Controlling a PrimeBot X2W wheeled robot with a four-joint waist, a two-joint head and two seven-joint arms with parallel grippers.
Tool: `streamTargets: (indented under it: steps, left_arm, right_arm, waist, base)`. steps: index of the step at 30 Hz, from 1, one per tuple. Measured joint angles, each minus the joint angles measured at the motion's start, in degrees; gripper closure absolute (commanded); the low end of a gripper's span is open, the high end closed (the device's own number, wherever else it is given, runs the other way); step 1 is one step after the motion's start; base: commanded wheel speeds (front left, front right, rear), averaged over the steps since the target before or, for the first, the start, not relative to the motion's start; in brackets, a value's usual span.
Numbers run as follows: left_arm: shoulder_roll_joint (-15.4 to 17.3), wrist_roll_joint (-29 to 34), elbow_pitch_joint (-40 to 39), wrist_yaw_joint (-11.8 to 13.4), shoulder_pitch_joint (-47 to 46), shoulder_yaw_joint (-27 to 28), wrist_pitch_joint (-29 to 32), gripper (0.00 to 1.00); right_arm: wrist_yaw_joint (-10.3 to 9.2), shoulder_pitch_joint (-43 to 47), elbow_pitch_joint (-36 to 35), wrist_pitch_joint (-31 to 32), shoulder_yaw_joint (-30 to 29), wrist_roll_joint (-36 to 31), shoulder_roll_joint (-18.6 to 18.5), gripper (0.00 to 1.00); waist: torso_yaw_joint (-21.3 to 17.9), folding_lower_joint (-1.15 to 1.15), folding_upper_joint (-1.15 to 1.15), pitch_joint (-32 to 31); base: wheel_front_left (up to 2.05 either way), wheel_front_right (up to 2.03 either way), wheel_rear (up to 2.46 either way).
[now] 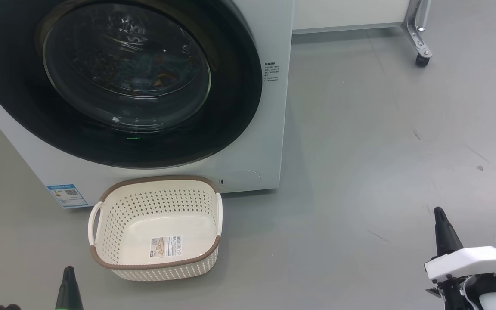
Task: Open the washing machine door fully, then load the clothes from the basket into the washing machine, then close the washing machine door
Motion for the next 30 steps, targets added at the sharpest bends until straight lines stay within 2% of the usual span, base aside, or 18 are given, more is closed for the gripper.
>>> streamTargets:
  steps: [30]
  left_arm:
    - [0.24,-22.75,0.34,-0.21,-2.36,1.81,5.81,1.00]
  right_arm:
    - [-0.07,-1.24,0.16,5.90,-3.83,22.20,1.46,1.00]
  waist:
    - [0.54,0.00,0.00,0.14]
  base:
    - [0.00,0.00,0.00]
